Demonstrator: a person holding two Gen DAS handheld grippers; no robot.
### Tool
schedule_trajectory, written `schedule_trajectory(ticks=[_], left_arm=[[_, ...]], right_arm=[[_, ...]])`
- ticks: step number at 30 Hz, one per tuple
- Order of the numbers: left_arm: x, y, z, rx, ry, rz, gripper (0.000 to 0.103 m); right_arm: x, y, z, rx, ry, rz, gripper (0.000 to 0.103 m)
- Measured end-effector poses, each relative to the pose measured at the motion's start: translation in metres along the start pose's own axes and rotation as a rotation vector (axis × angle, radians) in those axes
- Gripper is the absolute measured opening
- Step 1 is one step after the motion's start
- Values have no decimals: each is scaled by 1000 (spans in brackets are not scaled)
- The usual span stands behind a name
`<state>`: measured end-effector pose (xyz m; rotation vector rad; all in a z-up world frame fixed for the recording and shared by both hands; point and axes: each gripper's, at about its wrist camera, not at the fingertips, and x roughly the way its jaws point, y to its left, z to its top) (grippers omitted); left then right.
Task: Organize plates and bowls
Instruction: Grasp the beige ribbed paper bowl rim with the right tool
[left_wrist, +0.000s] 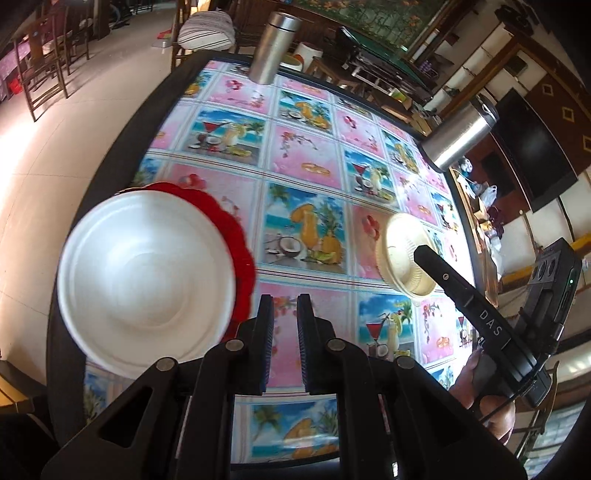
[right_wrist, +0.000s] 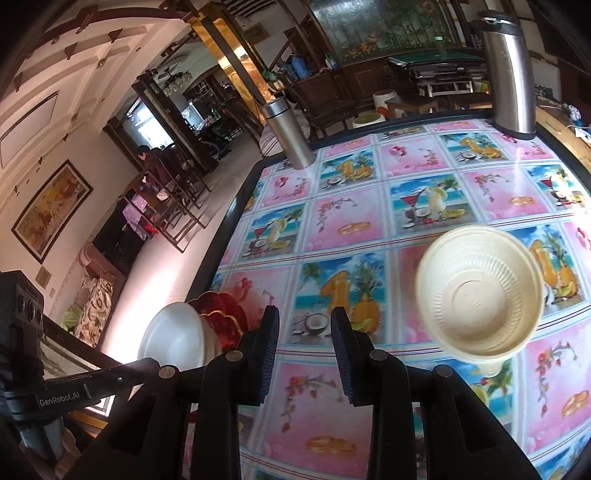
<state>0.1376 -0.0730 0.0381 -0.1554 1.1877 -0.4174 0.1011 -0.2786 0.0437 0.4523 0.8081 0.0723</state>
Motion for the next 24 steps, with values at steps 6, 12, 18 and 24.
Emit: schedule_trajectory(ticks=[6,12,18,24], left_arm=[[55,-57,16,34,37,-50,27],[102,-87,35,12,54,-57,37],[134,-104,45,4,87,-53,39],[154,-113,52,5,113,-39,39]], right_arm=[[-28,-96,19,79,-22,-122,32],[-33,-170,28,171,-3,-147,32],[-15,-206,24,238,38,-114,32],[4,-222,20,291,68,-68,32]])
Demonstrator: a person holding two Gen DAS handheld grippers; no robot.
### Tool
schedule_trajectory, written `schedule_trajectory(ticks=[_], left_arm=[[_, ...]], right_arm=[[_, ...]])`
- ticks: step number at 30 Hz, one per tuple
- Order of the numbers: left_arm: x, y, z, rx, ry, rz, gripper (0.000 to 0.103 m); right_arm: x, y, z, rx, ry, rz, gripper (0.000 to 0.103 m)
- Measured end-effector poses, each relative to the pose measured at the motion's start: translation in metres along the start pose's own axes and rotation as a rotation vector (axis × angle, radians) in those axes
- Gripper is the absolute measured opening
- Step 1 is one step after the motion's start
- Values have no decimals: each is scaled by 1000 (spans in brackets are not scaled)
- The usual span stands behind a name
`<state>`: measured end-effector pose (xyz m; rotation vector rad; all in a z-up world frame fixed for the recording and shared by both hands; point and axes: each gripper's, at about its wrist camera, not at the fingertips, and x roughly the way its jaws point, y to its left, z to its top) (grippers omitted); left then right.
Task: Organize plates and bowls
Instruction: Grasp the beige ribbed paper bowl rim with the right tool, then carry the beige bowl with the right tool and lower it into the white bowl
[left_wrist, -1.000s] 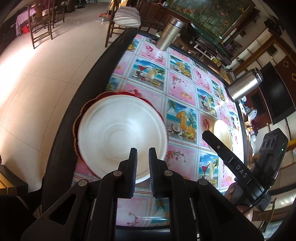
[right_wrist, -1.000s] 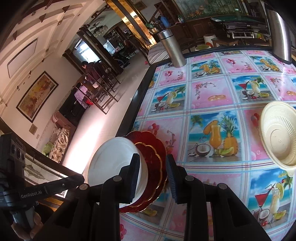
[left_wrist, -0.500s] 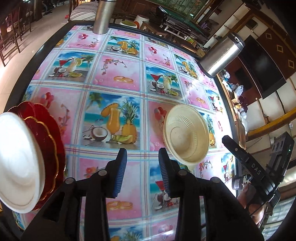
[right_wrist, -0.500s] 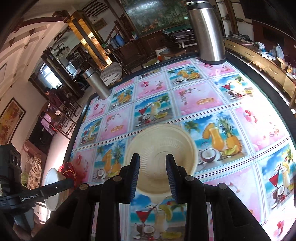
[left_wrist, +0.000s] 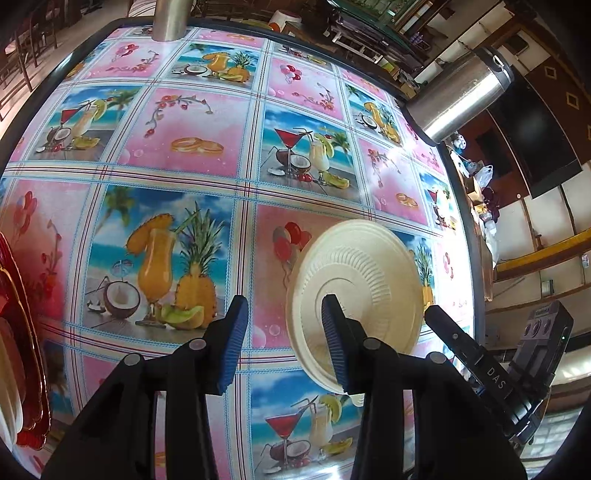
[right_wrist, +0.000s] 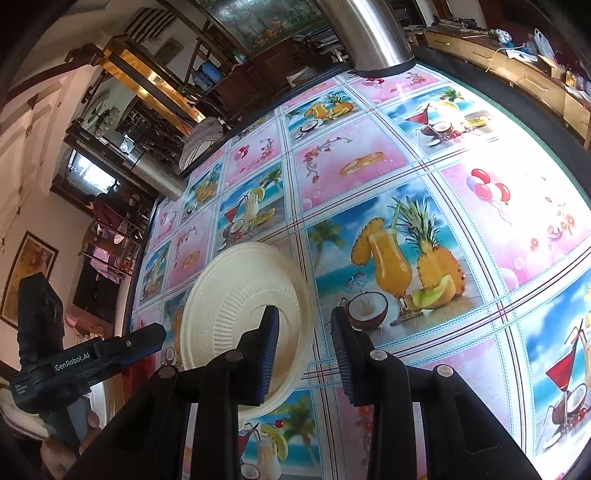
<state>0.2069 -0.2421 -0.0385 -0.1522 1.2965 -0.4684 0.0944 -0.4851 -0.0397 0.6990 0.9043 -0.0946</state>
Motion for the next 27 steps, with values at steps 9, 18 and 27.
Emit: schedule_trajectory(ticks=[9,18,27], left_arm=[[17,-6,3,2,30,7,39],[20,-18,2,28,27,16,39],[28,-22,1,58,36,36,39]], right_arm=[[18,-8,2,28,29,34,32],[25,-11,1,48,37,40,32],[26,-15,2,65,37,56,29]])
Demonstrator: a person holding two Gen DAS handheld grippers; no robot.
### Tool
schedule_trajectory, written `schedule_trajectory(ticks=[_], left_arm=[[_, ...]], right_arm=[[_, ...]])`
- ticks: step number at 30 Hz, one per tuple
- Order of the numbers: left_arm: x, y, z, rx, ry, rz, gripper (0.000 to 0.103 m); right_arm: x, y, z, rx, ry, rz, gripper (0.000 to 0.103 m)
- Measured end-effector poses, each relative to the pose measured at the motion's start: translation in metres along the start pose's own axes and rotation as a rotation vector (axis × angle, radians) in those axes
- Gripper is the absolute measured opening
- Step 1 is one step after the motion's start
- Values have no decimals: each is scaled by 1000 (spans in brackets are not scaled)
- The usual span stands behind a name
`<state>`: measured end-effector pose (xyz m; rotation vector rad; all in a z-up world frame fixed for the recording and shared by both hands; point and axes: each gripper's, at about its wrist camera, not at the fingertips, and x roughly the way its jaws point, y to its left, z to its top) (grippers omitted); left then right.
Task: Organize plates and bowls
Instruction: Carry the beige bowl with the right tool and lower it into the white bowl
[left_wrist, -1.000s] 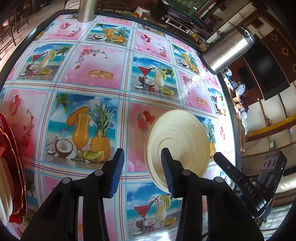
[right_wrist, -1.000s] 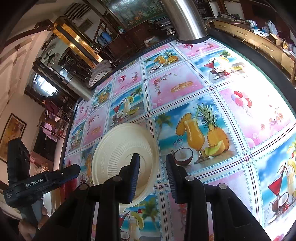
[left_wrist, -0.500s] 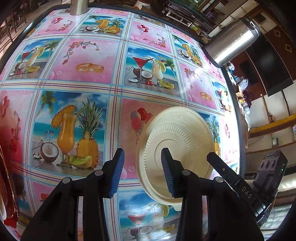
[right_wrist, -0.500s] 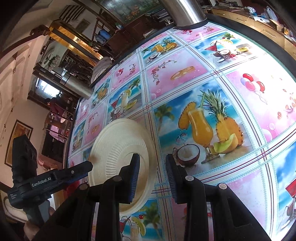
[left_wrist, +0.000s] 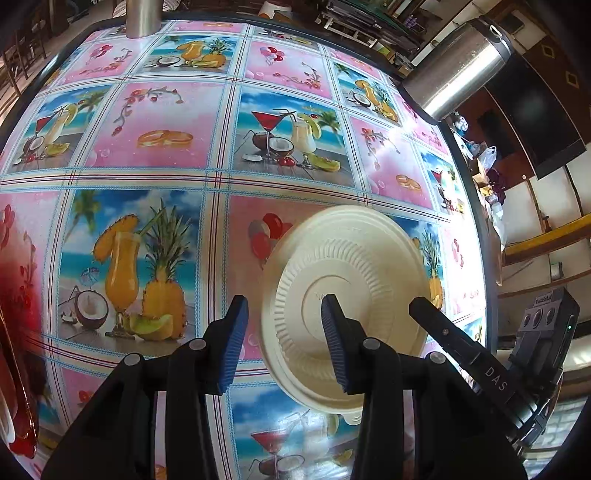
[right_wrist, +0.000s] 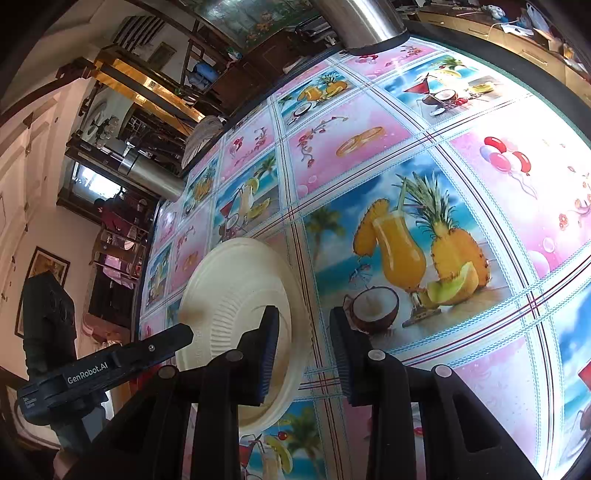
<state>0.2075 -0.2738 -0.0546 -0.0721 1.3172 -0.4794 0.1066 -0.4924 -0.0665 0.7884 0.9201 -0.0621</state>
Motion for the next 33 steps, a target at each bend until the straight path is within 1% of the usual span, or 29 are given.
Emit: schedule_trajectory(ticks=[4,6,7,9,10,12,15,21,25,29,33], left_arm=[[0,0,0,7,-4,7,37],[0,1,-1,9,-6,9,30],[-1,1,-1,12,-7,9,28],[-1,1,-1,15,-10,17,20],[-1,2,-1,16,-8,19,19],[-1,3,-2,16,-6,21,11],[-1,5,-3,13,-13,27,8],[-6,6,-5,4,-20,17,8],[-24,11,-10,-1,-45,1,8],[-59,23,-16,-10,-92,-2,8],[-105,46,-24,-26,-151,-1,8]], right_arm=[[2,0,-1,2,2,1,28],[2,0,-1,-2,4,0,23],[3,0,-1,-1,3,-2,22],[4,0,-1,0,2,-6,16],[4,0,-1,1,4,-1,15],[5,0,-2,2,4,-2,10],[4,2,-2,-1,-4,-10,9],[4,5,-4,-4,-15,-15,9],[-3,11,-6,-6,-35,-1,9],[-12,32,-13,-32,-49,22,9],[-26,74,-20,-95,-66,54,9]])
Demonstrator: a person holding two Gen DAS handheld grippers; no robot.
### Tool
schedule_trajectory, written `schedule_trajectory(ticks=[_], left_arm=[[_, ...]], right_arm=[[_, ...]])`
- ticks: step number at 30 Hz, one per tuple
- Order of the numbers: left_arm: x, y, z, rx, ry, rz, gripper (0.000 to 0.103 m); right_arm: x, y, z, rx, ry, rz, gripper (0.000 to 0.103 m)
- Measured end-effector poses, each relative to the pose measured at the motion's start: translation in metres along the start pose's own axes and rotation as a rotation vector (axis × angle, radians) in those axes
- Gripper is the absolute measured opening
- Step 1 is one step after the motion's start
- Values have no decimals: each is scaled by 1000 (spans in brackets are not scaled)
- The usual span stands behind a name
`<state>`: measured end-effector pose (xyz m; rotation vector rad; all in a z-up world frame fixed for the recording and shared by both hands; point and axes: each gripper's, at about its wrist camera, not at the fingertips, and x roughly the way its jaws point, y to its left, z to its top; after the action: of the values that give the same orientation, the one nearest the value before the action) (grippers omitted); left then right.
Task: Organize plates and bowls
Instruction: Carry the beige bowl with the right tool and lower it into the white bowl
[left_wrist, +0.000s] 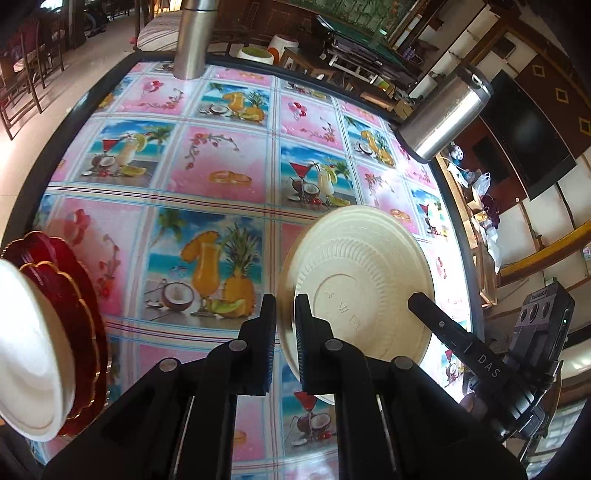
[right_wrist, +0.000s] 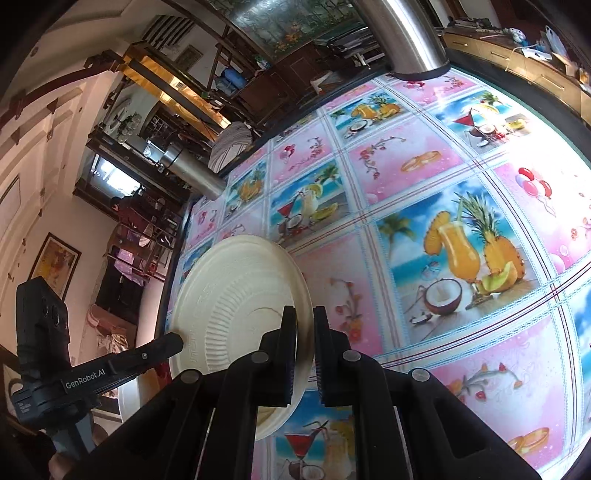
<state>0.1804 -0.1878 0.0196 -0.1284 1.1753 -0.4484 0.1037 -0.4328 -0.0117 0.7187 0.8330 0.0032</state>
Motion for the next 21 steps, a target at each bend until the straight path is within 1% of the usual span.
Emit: schedule_trajectory(ticks=[6,11,16,18,21], left_arm=[[-81,55,-11,-56,-105,32,8],[-137,112,-25,-126,-171,81,8],[-164,163,-42,-194,-195,114,8],[-165,181,-48,-216,-187,125,8],[-158,202,-56,-243,-162,136,8]], right_arm=[[-15,93,-13,-125,-26,72,9],[-11,171,-41,-220,-9,133,9],[9,231,-69,-283,32,167,9],[20,248,-82,-303,55,167,9],[38,265,-100,-331,83,153,9]])
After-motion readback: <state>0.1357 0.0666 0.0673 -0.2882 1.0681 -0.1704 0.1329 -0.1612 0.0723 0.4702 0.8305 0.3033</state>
